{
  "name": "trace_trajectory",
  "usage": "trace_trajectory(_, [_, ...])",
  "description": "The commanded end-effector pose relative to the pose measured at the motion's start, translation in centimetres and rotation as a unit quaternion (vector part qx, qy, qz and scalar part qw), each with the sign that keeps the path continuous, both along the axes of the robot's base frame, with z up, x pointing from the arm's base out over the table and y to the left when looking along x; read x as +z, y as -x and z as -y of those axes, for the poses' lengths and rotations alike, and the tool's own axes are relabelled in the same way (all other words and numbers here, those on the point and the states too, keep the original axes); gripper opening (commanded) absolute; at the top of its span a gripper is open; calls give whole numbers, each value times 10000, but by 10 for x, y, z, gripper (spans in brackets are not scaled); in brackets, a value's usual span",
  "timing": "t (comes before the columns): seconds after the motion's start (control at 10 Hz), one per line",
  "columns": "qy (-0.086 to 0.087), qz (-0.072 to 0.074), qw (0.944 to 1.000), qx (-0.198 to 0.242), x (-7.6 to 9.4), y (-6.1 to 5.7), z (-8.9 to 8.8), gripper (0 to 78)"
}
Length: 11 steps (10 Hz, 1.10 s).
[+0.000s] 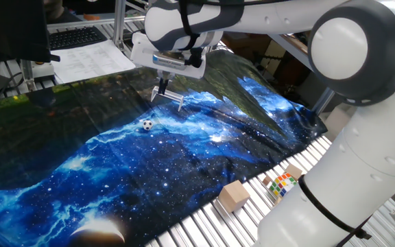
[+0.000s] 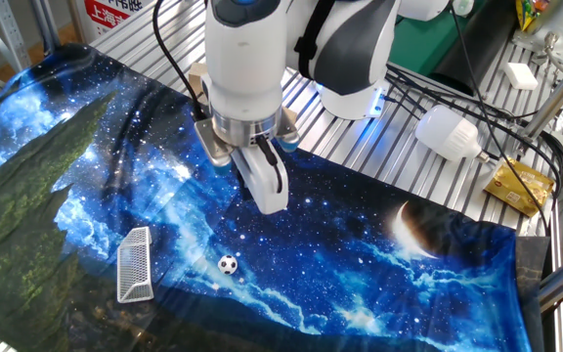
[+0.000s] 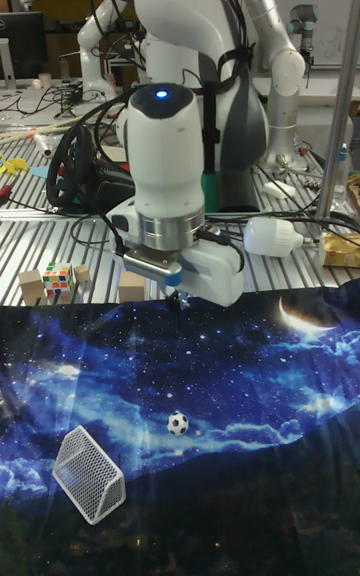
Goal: Push the soccer ball into the goal
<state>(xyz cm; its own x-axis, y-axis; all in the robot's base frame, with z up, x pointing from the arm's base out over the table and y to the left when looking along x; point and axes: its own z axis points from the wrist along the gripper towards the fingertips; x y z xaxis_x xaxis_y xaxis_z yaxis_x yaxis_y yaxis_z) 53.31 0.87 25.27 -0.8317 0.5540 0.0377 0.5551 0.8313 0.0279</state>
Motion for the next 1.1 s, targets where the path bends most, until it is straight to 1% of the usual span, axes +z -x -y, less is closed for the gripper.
trace_trajectory(0.1, [-25, -4, 9999, -149, 1, -1, 0, 0])
trace_trajectory(0.2, [20, 0, 9998, -217, 1, -1, 0, 0])
trace_trajectory(0.4, [-96, -31, 9992, -398, 1, -1, 0, 0])
trace_trajectory(0.5, [-218, -55, 9986, -475, 1, -1, 0, 0])
trace_trajectory(0.6, [-296, -89, 9978, -583, 1, -1, 0, 0])
trace_trajectory(0.8, [-303, -80, 9977, -596, 1, -1, 0, 0])
trace_trajectory(0.9, [-396, -92, 9976, -563, 1, -1, 0, 0])
trace_trajectory(1.0, [-426, -96, 9974, -577, 1, -1, 0, 0])
trace_trajectory(1.1, [-414, -107, 9973, -601, 1, -1, 0, 0])
